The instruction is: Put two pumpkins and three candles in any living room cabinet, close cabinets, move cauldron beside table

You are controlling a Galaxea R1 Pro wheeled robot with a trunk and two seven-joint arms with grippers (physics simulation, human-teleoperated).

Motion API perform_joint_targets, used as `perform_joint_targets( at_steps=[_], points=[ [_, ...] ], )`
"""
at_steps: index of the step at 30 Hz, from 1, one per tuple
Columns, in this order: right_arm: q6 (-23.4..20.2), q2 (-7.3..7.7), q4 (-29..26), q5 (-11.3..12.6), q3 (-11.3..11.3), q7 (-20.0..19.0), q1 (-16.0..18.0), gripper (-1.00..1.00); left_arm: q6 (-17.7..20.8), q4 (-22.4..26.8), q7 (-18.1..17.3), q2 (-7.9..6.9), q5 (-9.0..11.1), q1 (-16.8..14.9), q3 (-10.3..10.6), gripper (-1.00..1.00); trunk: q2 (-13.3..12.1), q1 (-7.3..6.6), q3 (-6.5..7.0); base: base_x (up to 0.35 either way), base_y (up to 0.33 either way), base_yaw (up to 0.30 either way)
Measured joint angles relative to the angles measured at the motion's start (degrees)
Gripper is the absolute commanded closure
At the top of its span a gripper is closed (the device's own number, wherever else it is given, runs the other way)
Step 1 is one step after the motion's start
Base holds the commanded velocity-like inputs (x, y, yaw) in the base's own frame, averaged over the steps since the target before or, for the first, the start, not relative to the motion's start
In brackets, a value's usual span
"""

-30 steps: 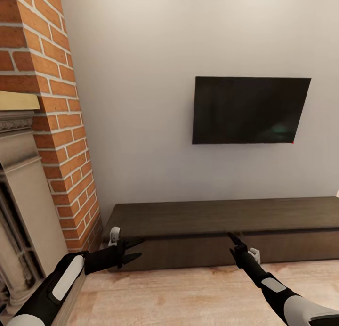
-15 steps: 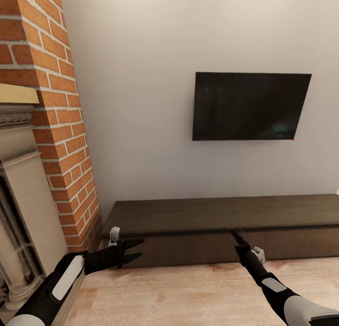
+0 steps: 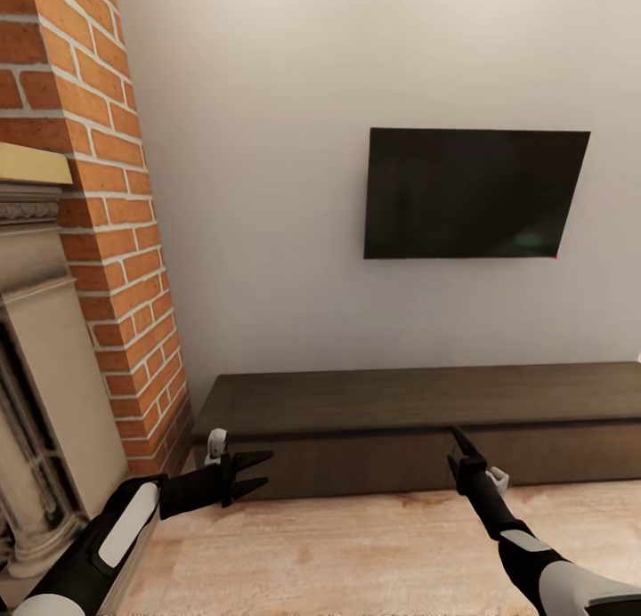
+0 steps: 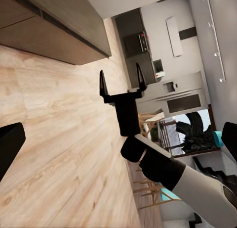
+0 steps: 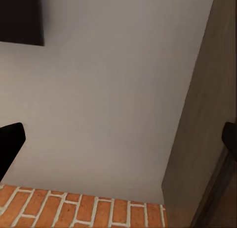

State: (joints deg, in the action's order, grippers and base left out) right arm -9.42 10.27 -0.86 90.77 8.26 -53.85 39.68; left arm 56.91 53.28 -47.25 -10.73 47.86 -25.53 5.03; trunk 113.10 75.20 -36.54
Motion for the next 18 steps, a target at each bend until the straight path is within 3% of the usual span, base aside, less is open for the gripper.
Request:
perform_joint_targets(
  at_steps=[9, 11, 13, 18],
  points=[
    [-0.34, 0.03, 0.97, 0.5, -0.06, -5.01, -0.04, -1.0, 0.0, 0.0, 0.0, 0.05, 0.0, 0.0, 0.06, -1.0, 3.61, 1.98, -1.62, 0.0, 0.0, 0.0],
    [-0.4, 0.02, 0.98, 1.3, -0.07, -5.06, -0.07, -1.0, 0.0, 0.0, 0.0, 0.05, 0.0, 0.0, 0.06, -1.0, 4.41, 2.42, -1.97, 0.0, 0.0, 0.0],
    [-0.44, 0.05, 1.22, 3.57, -0.08, -4.88, -0.14, -1.0, 0.0, 0.0, 0.0, 0.05, 0.0, 0.0, 0.06, -1.0, 5.22, 2.86, -2.33, 0.0, 0.0, 0.0],
    [-0.5, 0.09, 3.13, 5.22, -0.05, -5.04, -0.23, -1.0, 0.0, 0.0, 0.0, 0.05, 0.0, 0.0, 0.06, -1.0, 7.22, 3.95, -3.23, 0.0, 0.0, 0.0]
  ],
)
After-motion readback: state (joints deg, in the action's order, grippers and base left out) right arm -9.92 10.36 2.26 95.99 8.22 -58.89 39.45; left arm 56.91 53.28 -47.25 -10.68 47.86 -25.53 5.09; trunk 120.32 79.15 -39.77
